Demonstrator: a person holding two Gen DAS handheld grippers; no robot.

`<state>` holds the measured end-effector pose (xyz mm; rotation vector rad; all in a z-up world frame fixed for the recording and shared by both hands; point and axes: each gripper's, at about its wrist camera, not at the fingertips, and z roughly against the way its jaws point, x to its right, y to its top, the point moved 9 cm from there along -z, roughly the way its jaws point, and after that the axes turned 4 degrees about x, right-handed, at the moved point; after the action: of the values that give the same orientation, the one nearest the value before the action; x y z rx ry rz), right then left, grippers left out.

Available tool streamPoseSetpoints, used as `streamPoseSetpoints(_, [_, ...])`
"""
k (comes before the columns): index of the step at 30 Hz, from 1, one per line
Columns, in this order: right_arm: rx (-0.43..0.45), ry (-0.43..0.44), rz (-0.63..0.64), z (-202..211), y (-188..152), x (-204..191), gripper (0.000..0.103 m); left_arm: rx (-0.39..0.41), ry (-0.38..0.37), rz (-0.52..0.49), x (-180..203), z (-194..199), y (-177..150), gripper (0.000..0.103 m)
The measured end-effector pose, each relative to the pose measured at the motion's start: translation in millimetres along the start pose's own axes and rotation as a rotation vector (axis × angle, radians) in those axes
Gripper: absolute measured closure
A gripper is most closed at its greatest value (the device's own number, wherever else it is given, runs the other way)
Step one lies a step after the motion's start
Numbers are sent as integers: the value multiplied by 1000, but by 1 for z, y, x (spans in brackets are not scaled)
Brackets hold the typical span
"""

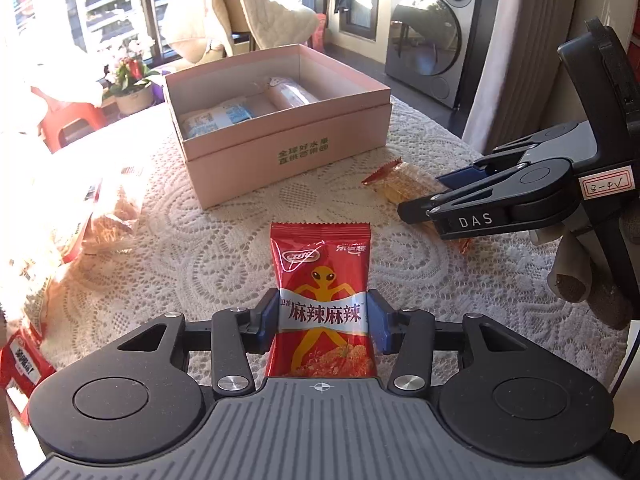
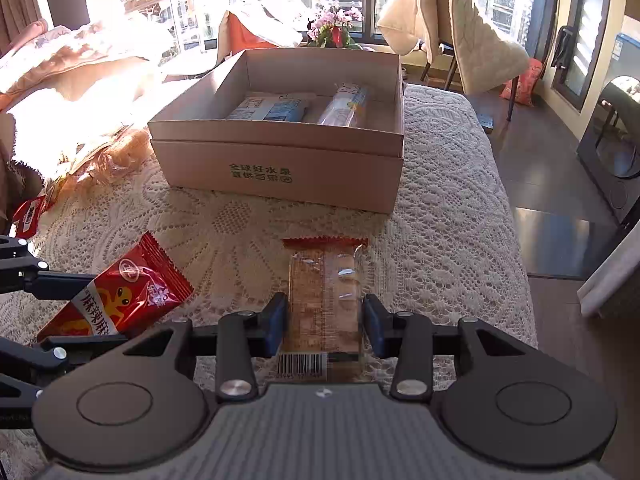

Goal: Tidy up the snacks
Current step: 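Lift both held packets and carry them toward the pink box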

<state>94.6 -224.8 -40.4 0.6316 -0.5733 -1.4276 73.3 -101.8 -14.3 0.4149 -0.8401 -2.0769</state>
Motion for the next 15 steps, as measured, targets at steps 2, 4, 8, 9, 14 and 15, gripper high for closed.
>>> streamPoseSetpoints(2, [-1, -1, 1, -1, 0, 1, 62, 1, -5, 15, -2, 2, 3, 52])
streamPoseSetpoints(4, [-1, 2, 3, -1, 0, 1, 62, -1, -5, 36, -5, 1, 4, 52])
streamPoseSetpoints(8, [-10, 53, 25, 0, -5, -4, 50, -30, -2, 78, -13, -8, -1, 51])
streamPoseSetpoints(9, [-8, 63, 28, 2, -6, -5, 46, -41, -6, 86, -14, -11, -3, 51])
streamPoseSetpoints(14, [10, 63, -2, 3, -7, -1, 45, -65, -4, 88, -13, -20, -10, 49])
streamPoseSetpoints(15, [12, 58, -3, 2, -6, 0, 45, -65, -4, 89, -13, -20, -10, 49])
